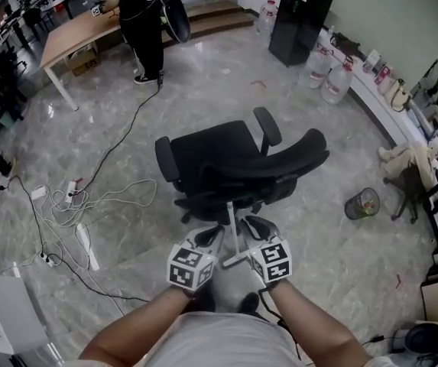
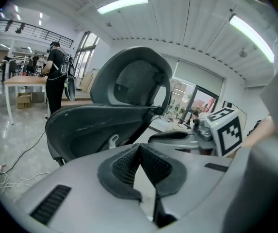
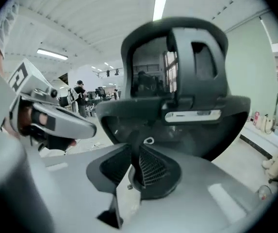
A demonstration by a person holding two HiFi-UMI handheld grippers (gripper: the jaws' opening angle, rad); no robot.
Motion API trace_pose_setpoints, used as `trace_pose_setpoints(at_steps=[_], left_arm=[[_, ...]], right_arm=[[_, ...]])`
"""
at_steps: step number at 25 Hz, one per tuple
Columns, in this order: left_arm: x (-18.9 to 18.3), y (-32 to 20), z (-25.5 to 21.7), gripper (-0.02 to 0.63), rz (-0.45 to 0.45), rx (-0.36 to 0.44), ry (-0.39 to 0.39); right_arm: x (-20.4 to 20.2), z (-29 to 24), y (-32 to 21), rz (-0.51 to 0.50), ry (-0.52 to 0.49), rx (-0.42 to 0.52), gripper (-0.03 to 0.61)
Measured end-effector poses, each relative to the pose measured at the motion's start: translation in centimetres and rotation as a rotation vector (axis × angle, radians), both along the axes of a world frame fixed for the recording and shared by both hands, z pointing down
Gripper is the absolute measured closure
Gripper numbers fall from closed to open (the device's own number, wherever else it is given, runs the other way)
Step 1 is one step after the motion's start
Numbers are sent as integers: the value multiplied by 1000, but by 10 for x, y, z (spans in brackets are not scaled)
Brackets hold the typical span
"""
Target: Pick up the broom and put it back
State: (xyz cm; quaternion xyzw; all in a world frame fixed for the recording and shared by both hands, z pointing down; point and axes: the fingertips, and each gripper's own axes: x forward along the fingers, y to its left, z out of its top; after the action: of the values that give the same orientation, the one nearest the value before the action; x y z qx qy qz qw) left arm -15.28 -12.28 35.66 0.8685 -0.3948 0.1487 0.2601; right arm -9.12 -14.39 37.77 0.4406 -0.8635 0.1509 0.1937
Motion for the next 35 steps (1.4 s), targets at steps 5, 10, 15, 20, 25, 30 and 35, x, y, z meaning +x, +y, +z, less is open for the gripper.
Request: trace_pose_setpoints(at_steps=[5, 10, 15, 20, 25, 30, 35], left_arm=[[27, 24, -67, 606, -91, 126, 12], [72, 62, -150, 606, -165, 226, 29], [110, 96, -220, 607, -215, 348, 48], [128, 116, -253, 606, -232, 393, 60], [136, 125, -265, 606, -237, 405, 55], [139, 131, -268, 606, -244, 403, 62], [140, 136, -265, 606, -235, 380, 70]], right_arm=[[39, -85, 50, -14, -82, 80, 575], [83, -182, 93, -59, -153, 191, 577], [114, -254, 129, -108, -230, 271, 577], [124, -288, 153, -139, -243, 316, 578], [127, -299, 164, -159, -228, 345, 578], [130, -299, 167, -162, -240, 340, 577], [127, -304, 171, -166, -218, 359, 578]])
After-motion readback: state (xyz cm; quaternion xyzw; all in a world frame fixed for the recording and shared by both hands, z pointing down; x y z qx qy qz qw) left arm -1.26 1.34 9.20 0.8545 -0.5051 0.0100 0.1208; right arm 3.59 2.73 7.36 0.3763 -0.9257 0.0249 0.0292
